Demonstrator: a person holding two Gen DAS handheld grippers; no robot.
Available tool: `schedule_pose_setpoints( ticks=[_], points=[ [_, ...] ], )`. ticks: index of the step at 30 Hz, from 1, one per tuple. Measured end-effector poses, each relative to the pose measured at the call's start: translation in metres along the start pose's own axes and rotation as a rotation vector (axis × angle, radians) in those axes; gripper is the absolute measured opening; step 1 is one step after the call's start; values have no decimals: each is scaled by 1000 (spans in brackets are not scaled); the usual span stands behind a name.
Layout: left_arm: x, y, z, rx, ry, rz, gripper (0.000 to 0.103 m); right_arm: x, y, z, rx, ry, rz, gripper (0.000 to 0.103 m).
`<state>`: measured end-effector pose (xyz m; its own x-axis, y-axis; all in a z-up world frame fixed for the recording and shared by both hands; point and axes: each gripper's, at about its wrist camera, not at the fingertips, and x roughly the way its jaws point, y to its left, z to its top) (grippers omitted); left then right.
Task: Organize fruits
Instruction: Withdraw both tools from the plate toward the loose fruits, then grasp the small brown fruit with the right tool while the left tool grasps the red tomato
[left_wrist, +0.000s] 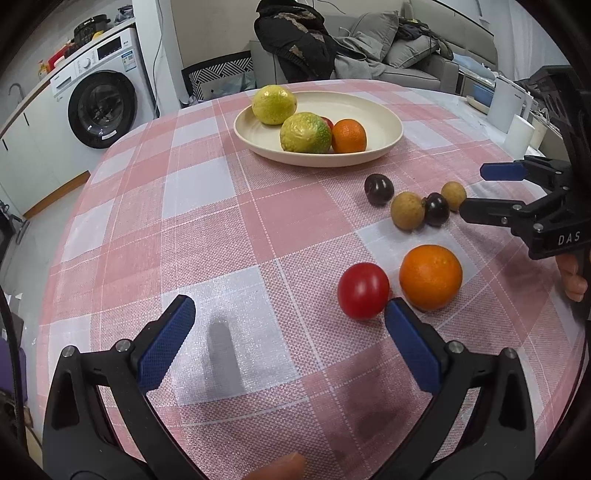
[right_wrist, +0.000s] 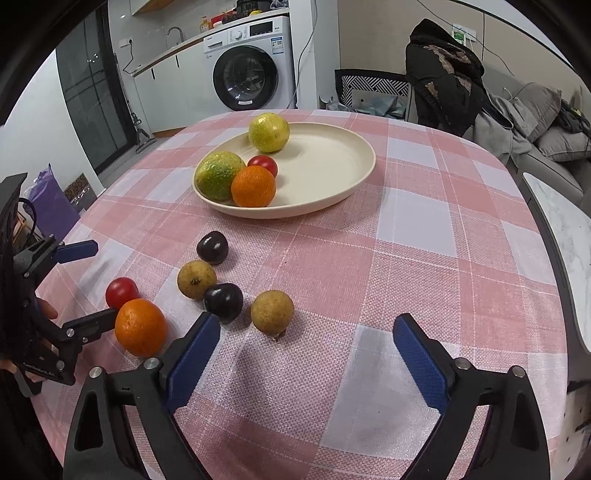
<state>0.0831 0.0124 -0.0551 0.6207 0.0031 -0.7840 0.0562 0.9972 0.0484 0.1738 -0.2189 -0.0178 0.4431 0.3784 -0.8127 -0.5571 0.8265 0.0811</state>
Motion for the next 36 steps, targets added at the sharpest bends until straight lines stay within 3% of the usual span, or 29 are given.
schedule_pose_setpoints(
  ticks=[2,11,24,32,36],
  points=[
    [2,1,0,-5,5,0,102,2,-1,-1,0,16,-4,83],
    [9,1,0,-1,28,1,102,7,3,-2,-19,34,-21,68],
    [12,4,-1,-12,42,-17,102,13,12,3,-72,35,-30,58],
    [12,5,-1,-17,45,-23,103,11,14,3,-89,21,-15,31],
    [12,5,-1,-17,45,-23,102,10,18,2,-102,14,-10,26]
  ],
)
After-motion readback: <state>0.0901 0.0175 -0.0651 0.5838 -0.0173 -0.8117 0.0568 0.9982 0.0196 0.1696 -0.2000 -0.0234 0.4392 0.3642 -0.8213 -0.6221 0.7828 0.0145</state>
